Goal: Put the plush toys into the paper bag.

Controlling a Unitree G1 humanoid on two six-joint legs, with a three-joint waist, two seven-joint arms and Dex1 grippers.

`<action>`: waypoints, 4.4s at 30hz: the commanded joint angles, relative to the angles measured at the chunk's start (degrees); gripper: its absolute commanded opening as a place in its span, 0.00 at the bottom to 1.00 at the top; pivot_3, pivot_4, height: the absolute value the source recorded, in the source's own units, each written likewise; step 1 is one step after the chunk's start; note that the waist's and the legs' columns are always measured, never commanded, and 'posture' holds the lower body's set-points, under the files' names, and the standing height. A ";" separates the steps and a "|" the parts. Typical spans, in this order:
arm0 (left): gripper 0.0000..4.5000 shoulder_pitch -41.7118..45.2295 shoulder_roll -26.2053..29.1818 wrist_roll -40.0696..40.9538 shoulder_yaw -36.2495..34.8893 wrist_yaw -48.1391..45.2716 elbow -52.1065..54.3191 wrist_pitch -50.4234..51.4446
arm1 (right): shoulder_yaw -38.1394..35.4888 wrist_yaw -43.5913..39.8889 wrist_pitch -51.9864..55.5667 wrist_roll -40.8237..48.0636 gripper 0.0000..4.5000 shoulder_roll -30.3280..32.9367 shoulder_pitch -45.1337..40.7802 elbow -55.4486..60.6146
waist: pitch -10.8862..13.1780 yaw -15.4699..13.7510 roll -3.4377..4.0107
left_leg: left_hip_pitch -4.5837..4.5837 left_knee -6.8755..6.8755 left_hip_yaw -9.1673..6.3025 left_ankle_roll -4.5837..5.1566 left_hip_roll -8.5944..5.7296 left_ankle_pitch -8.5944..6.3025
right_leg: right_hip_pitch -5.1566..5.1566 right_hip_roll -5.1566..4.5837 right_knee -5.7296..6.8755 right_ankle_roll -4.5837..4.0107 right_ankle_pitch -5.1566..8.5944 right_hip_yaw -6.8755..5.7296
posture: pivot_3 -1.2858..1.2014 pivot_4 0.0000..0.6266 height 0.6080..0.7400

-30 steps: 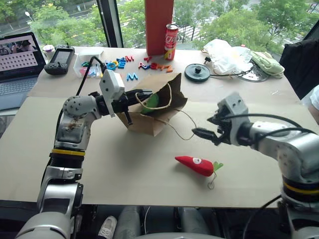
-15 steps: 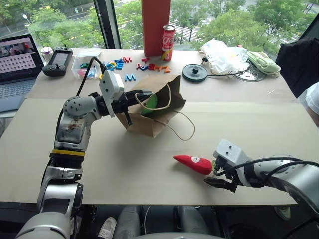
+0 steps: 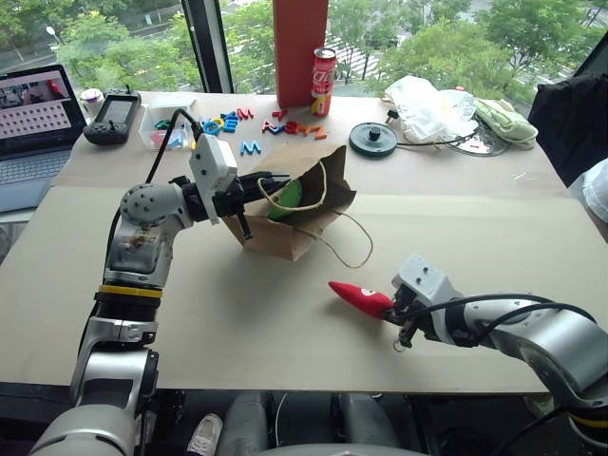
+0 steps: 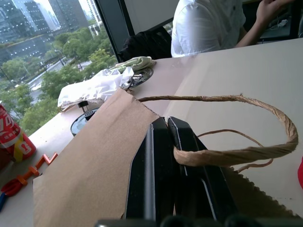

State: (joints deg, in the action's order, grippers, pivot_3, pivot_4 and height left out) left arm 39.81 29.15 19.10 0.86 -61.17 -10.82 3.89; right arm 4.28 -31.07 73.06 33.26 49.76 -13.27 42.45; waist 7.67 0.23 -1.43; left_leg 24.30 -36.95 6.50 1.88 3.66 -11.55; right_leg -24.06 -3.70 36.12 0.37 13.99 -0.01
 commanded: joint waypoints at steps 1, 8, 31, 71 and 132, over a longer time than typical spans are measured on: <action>0.00 1.00 0.36 -0.02 -0.63 0.03 0.94 -0.84 | -8.57 -2.18 -1.92 4.11 0.01 -0.50 -2.89 3.90 | 0.00 0.00 0.00 | 0.00 0.00 0.00 0.00 0.00 0.00 | 0.01 0.02 0.00 0.00 0.00 0.03 | 0.52 0.24 0.99; 0.00 1.19 0.27 -0.12 -0.55 -0.01 0.65 -0.94 | -8.90 3.38 1.16 2.13 0.01 -3.78 -13.83 -2.22 | 0.00 0.00 0.00 | -0.03 0.00 0.01 0.00 0.05 0.00 | 0.00 0.31 0.04 0.00 0.00 0.46 | 0.52 0.24 0.99; 0.00 1.61 -0.76 -0.68 -0.40 -0.24 0.22 -1.32 | 31.19 6.36 -10.64 -22.27 0.01 -24.60 -45.33 -24.34 | -0.01 0.18 0.04 | 0.14 0.00 0.32 0.00 0.08 0.00 | -0.17 0.35 0.17 0.00 0.00 0.55 | 0.52 0.24 0.99; 0.00 1.61 0.02 -0.80 -0.96 -0.30 -0.37 -1.85 | 20.79 0.51 -7.99 -23.44 1.00 -19.38 -35.81 -19.97 | -0.01 0.34 0.04 | 0.25 -0.06 0.41 -0.01 0.06 0.01 | -0.20 0.35 0.53 0.03 -0.02 0.51 | 0.52 0.24 0.99; 0.00 5.28 -5.58 -2.17 -3.77 5.58 -19.30 -8.01 | 11.96 9.91 3.24 -26.36 0.01 -25.18 -34.94 -12.81 | -0.01 0.39 0.04 | 0.10 -0.03 0.32 -0.02 0.04 0.01 | -0.19 0.38 0.57 0.04 0.01 0.66 | 0.52 0.24 0.99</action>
State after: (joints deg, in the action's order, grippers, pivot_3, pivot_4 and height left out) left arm 44.74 23.03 15.97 -1.90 -56.13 -30.32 -6.26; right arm 17.69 -22.33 77.47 7.82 24.95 -46.89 29.86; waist 7.66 0.62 -1.39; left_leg 24.40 -36.98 6.84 1.87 3.70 -11.54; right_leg -24.25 -3.32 36.69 0.41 14.00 0.63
